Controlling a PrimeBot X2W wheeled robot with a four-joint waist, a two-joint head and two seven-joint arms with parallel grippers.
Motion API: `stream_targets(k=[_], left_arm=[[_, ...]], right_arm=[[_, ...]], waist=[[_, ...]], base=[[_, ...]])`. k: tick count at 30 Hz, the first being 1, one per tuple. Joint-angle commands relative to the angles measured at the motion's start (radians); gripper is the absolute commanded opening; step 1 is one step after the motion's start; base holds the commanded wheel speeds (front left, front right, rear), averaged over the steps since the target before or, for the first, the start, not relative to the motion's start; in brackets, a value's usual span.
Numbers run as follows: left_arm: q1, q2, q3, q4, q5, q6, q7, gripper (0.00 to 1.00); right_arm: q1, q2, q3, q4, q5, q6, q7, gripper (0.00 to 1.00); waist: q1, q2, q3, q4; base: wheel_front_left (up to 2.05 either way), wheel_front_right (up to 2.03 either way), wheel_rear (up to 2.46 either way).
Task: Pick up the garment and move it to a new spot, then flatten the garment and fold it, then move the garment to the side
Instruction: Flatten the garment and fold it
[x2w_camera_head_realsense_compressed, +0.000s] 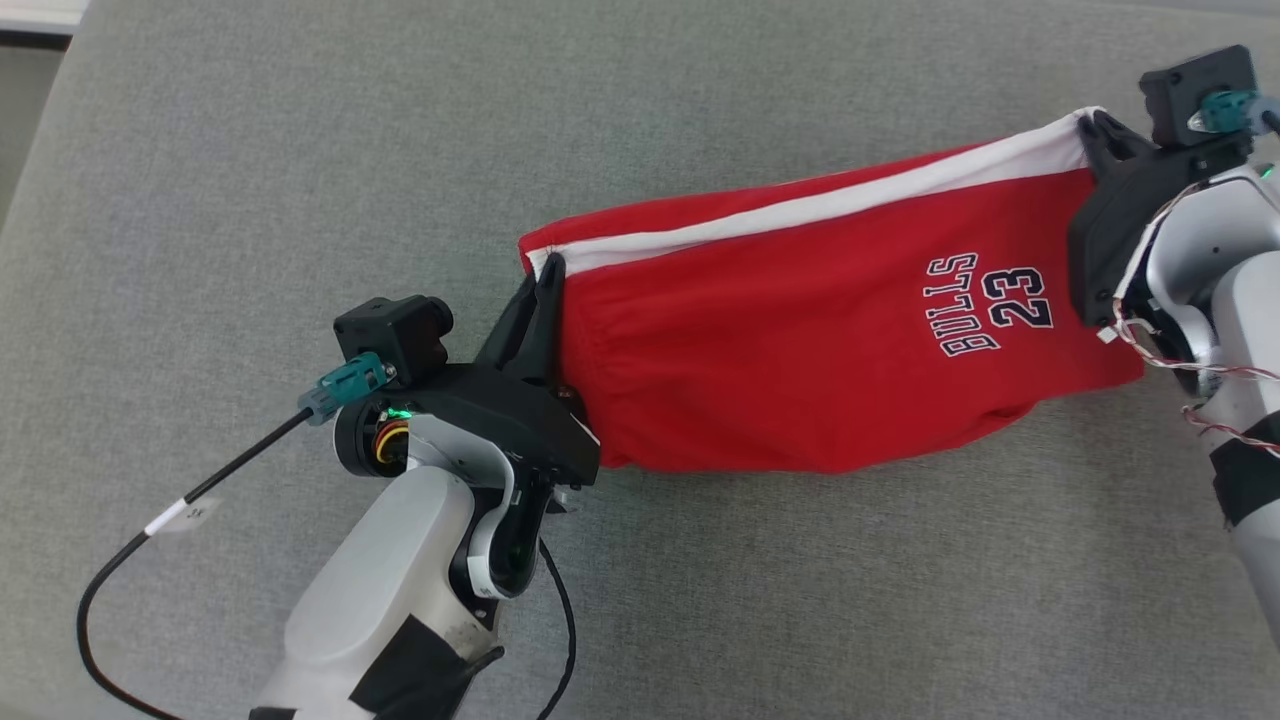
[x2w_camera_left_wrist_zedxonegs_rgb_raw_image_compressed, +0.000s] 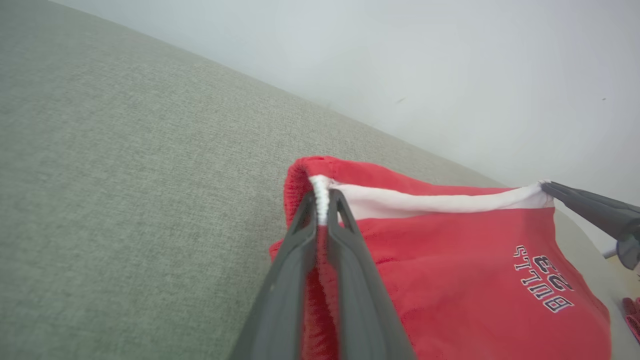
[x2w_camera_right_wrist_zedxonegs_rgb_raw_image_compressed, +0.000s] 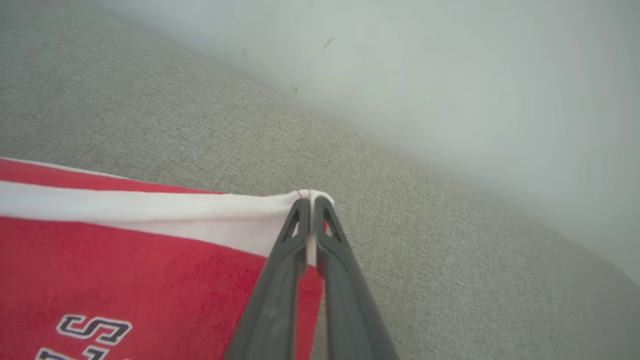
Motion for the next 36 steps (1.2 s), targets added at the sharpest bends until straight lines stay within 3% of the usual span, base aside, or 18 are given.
stream_targets(k=[1,7,14,21,28,36], left_arm=[[-0.016,-0.002,-0.002,0.012,0.014,0.0,-0.015,1.0],[-0.03,-0.01,-0.01,0.07,0.032,-0.02,-0.074,1.0],[0.073,0.019,0.024,0.034,0.123,-0.043,-0.124,1.0],[0.31,0.039,0.194,-0.194,0.315,-0.084,-0.124,1.0],[0.522,-0.004,0.371,-0.37,0.462,-0.151,-0.124,1.0],[0.64,-0.038,0.46,-0.425,0.521,-0.186,-0.124,1.0]], right_arm=[[-0.013,0.006,0.011,0.013,0.005,-0.003,-0.009,1.0],[-0.037,0.034,-0.002,0.081,0.076,-0.003,-0.038,1.0],[0.009,0.051,-0.046,0.13,0.182,-0.003,0.073,1.0],[0.076,0.025,-0.093,0.141,0.215,-0.003,0.133,1.0],[0.11,0.018,-0.157,0.169,0.19,-0.003,0.129,1.0],[0.131,0.034,-0.22,0.202,0.157,-0.003,0.159,1.0]], waist=[[-0.0003,-0.0002,0.017,0.017],[-0.0003,-0.0002,-0.004,0.014],[-0.0003,-0.0002,-0.072,0.008],[-0.0003,-0.0002,-0.106,0.033],[-0.0003,-0.0002,-0.096,0.071],[-0.0003,-0.0002,-0.074,0.102]], base=[[0.0,0.0,0.0],[0.0,0.0,0.0],[0.0,0.0,0.0],[0.0,0.0,0.0],[0.0,0.0,0.0],[0.0,0.0,0.0]])
